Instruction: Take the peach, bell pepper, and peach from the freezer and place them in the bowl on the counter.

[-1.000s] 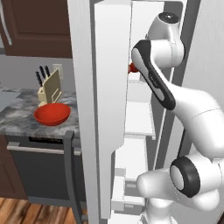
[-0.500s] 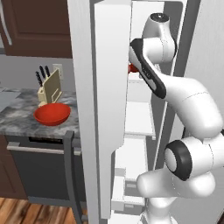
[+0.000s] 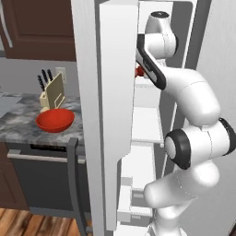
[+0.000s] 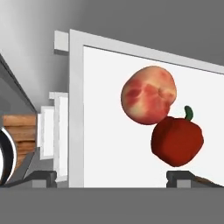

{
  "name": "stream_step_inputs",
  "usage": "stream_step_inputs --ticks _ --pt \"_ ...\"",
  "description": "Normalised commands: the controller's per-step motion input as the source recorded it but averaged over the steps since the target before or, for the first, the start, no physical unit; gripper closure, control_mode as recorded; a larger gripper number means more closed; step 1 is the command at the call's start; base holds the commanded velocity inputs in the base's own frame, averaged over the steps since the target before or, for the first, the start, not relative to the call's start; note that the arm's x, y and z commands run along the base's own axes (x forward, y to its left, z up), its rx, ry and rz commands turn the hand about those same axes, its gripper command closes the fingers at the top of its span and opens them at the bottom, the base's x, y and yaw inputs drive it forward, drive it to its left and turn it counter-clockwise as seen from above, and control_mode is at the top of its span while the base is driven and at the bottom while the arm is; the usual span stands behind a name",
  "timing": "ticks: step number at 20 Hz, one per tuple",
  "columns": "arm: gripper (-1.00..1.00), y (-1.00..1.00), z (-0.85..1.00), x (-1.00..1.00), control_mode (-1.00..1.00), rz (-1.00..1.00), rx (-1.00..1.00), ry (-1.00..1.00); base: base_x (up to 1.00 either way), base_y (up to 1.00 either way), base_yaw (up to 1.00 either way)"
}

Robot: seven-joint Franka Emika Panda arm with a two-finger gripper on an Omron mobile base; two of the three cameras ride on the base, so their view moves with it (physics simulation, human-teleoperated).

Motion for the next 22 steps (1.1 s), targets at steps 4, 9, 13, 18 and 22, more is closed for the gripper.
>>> stream_step_inputs --ticks 4,9,13,18,22 --pt "-1.00 -0.01 0.00 0.40 -1.00 0.00 0.00 0.00 0.00 0.00 0.00" --pt "-1.00 -0.03 -0.10 0.45 -1.00 0.00 0.00 0.00 0.00 0.00 0.00" --pt "-1.00 -0.08 -0.20 0.49 -1.00 0.01 0.00 0.00 0.00 0.00 0.00" --pt "-1.00 -0.06 -0.23 0.33 -1.00 0.01 0.00 0.08 0.00 0.00 0.00" --pt "-1.00 0.00 -0.22 0.23 -1.00 0.00 0.00 0.12 0.00 0.00 0.00"
